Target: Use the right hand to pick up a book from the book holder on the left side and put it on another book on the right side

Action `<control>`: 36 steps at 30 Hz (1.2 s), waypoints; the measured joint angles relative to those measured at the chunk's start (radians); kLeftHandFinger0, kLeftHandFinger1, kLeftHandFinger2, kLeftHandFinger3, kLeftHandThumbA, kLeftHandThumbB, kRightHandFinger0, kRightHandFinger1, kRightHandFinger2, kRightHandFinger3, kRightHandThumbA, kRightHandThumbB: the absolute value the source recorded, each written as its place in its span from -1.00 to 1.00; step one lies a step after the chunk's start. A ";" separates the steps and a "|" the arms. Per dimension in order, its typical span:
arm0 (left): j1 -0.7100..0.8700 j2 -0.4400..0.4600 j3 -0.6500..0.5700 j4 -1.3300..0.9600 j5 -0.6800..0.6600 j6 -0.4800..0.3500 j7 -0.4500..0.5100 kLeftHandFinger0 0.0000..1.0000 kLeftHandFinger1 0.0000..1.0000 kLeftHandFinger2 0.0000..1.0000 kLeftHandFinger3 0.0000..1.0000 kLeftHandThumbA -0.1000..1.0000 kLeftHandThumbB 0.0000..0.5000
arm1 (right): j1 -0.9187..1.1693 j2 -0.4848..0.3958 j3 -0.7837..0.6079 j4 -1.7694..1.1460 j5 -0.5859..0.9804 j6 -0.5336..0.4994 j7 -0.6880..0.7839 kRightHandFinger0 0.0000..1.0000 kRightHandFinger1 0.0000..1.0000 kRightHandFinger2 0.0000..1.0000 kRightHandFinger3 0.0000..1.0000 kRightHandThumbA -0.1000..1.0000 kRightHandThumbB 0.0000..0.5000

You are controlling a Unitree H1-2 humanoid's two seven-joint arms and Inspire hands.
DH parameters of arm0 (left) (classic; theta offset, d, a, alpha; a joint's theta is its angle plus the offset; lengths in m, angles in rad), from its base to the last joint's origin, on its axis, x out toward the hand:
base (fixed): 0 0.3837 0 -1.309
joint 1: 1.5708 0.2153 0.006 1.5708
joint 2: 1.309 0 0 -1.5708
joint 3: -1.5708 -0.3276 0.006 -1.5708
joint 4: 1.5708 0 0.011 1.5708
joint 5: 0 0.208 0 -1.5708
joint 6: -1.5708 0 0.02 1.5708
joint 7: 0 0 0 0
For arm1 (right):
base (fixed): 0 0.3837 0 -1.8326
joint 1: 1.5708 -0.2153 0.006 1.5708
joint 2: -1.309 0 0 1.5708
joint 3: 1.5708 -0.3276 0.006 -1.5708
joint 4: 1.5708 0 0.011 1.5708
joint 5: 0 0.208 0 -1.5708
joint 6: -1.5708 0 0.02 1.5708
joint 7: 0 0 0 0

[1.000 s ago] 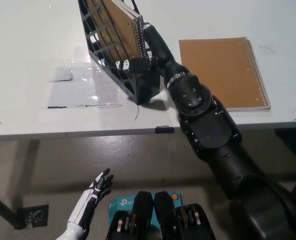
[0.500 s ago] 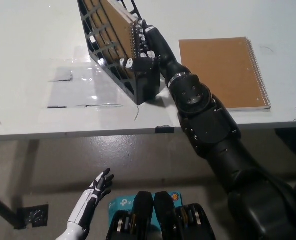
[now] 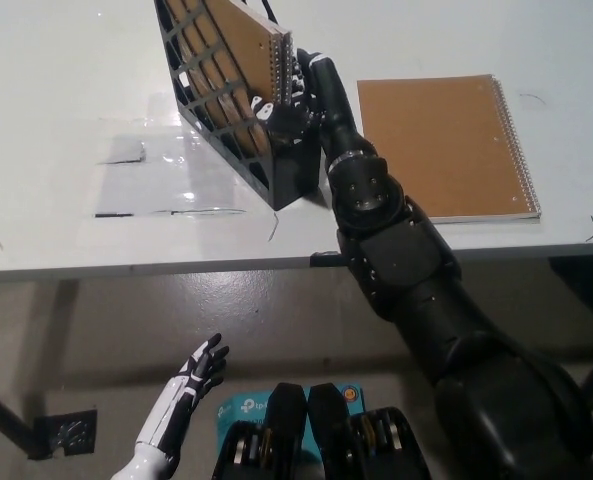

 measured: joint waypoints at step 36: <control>-0.013 0.000 -0.004 0.017 0.007 -0.001 -0.014 0.94 1.00 1.00 1.00 1.00 -0.49 | 0.073 0.053 -0.156 -0.620 0.301 0.246 0.135 -1.00 -0.24 0.56 0.56 -1.00 -0.65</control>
